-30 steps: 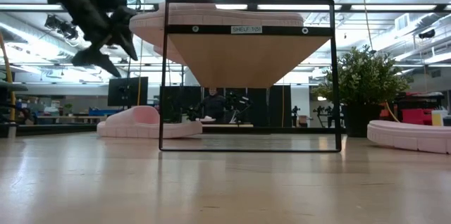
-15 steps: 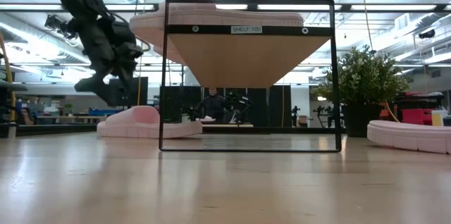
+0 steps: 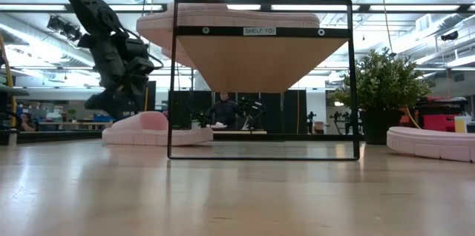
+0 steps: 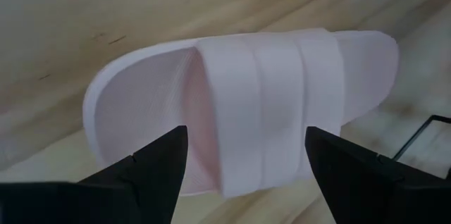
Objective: Pick and place slides into the shelf
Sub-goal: Put the pink slipper on the shelf
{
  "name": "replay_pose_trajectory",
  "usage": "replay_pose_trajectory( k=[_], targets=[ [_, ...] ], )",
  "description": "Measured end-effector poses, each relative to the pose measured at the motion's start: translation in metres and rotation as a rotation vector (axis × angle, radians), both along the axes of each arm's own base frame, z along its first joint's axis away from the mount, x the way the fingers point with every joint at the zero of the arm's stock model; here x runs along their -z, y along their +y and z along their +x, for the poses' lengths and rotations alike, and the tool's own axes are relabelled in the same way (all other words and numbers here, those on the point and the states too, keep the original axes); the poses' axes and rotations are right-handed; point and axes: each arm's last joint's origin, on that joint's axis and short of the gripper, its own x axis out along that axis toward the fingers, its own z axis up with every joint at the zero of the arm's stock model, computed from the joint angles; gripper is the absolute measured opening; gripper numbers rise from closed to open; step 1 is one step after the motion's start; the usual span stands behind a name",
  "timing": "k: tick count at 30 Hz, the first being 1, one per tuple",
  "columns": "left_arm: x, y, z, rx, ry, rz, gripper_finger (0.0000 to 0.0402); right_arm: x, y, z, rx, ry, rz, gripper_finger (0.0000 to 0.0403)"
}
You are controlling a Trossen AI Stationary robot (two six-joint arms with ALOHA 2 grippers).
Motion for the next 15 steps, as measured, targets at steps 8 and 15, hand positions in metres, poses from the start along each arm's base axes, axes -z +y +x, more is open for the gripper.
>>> replay_pose_trajectory(
  k=[8,15],
  targets=[
    [0.0094,0.0039,0.003,0.011,0.001,-0.019,0.0293,-0.0004,0.0016,0.0016,0.0,-0.017,0.018,0.0092],
    [0.01,0.0063,0.0071,0.03,-0.083,-0.039,0.0293,-0.0004,0.0017,0.0017,0.007,-0.018,0.021,0.0092]
  ],
)
